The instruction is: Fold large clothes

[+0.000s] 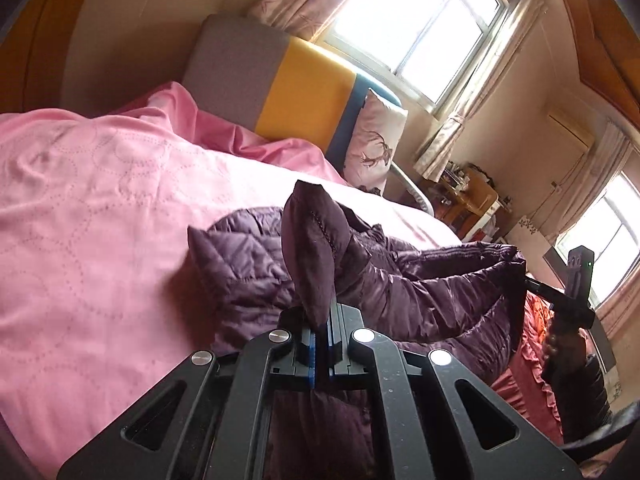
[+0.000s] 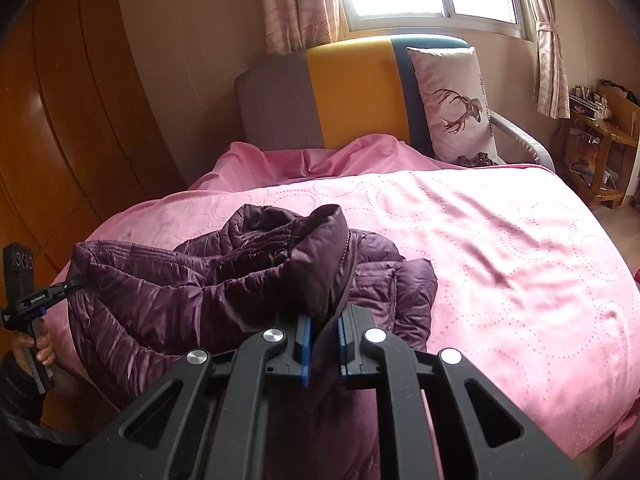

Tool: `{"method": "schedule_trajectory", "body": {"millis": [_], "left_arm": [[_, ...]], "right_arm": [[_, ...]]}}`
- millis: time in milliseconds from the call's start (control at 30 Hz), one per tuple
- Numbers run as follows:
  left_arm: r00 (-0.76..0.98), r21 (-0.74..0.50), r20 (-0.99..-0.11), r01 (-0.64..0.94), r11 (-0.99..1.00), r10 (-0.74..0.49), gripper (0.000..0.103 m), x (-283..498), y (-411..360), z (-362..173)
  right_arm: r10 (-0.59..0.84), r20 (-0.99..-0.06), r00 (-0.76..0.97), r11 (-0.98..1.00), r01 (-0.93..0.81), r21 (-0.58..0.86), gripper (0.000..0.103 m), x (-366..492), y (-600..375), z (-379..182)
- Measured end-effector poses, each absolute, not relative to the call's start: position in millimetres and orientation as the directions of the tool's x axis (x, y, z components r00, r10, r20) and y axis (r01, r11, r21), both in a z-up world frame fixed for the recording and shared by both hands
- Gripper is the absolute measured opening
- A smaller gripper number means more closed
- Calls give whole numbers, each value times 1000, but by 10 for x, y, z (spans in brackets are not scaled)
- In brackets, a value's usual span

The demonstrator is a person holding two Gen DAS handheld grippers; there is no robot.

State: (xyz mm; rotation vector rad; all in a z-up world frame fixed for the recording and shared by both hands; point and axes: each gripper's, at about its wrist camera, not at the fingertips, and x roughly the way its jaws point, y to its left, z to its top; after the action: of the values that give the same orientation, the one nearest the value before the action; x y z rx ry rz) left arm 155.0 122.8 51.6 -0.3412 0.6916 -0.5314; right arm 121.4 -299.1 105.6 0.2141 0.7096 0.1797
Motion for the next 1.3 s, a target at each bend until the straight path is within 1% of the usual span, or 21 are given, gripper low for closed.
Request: {"method": "schedule_trajectory", "body": {"millis": [67, 100, 167, 300, 533, 700, 800, 900, 1000, 1133, 1167, 1200, 1233, 1267, 1300], "left_arm": [[656, -473, -503, 336, 814, -563, 1, 1687, 1255, 517], [660, -481, -496, 332, 812, -564, 1, 1757, 1280, 521], [672, -483, -493, 317, 816, -553, 1, 1930, 1292, 522], [672, -474, -515, 294, 830, -532, 1, 2279, 1234, 482], [649, -456, -594, 214, 864, -474, 1, 2943, 1130, 192], [585, -407, -696, 157, 900, -417, 1, 3317, 1015, -206], [552, -395, -730, 142, 908, -404, 1, 3409, 973, -439], [545, -388, -737, 142, 910, -400, 1, 3428, 927, -544], [544, -381, -739, 147, 913, -397, 1, 3427, 891, -599], [556, -355, -743, 145, 923, -373, 2, 3411, 846, -633], [557, -353, -744, 140, 925, -368, 2, 3411, 851, -630], [556, -350, -748, 133, 927, -362, 4, 3420, 856, -623], [554, -339, -755, 126, 932, -350, 4, 3418, 848, -601], [558, -319, -763, 116, 941, -327, 6, 3395, 839, -547], [570, -282, -771, 96, 955, -285, 17, 3367, 838, -487]], "right_arm": [[233, -617, 751, 956, -60, 288, 9, 1379, -3042, 1064], [262, -606, 751, 946, -74, 317, 9, 1454, -3086, 1058], [254, -603, 757, 941, -49, 335, 9, 1636, -3149, 1045], [213, -626, 750, 951, -12, 309, 9, 1974, -3167, 976], [134, -692, 710, 961, 78, 266, 9, 2550, -3194, 577], [93, -761, 643, 967, 124, 223, 9, 2845, -3177, 165], [88, -783, 616, 963, 147, 224, 13, 2947, -3211, -53], [68, -795, 602, 966, 160, 204, 18, 3001, -3200, -233], [66, -799, 598, 964, 170, 207, 19, 3049, -3195, -412], [54, -801, 596, 962, 183, 201, 20, 3084, -3196, -453], [49, -802, 596, 963, 186, 197, 22, 3077, -3197, -445], [45, -804, 594, 963, 189, 194, 26, 3075, -3201, -433], [39, -806, 590, 963, 194, 189, 28, 3067, -3209, -416], [23, -810, 586, 962, 208, 177, 38, 3052, -3220, -379], [1, -811, 585, 960, 227, 165, 54, 3033, -3240, -338]]}}
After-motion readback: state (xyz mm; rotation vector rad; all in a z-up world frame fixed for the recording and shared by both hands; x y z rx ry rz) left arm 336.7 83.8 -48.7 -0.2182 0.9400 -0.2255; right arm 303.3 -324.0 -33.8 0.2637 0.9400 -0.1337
